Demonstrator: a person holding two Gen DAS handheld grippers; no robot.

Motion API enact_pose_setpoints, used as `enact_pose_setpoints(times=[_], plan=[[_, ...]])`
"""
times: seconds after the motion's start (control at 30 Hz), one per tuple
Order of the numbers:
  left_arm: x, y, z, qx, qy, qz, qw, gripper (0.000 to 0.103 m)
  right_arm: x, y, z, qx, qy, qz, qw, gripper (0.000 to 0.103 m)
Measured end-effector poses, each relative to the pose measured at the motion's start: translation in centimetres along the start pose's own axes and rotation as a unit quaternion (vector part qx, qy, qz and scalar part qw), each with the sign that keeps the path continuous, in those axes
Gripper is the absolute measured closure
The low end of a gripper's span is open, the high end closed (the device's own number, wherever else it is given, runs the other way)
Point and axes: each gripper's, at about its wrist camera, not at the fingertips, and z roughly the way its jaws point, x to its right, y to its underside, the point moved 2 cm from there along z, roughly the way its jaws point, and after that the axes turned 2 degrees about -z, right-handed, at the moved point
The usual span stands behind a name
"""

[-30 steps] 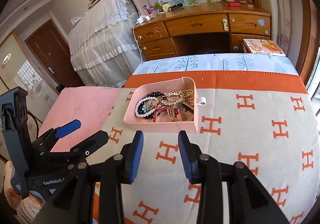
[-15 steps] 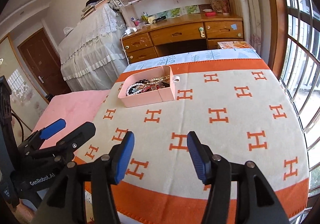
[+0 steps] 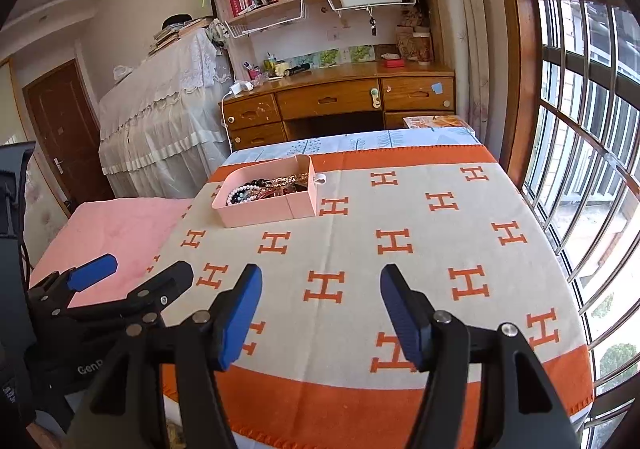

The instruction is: Organize jewelry

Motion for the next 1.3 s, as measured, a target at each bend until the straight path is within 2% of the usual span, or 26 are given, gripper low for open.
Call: enact_pose_setpoints(times=[0.43, 1.3], plan=[[0.20, -0.08, -0.78, 0.021, -0.018, -0.001, 0.9996, 0.001, -0.41, 0.19, -1.03, 0.022, -0.001, -0.004, 1.000, 0.041], [0.13, 0.58, -0.20, 0.011, -0.021, -0.007, 0.9997, 0.001, -0.34, 0.33, -0.77, 0.019, -0.003, -0.002, 1.000, 0.041]])
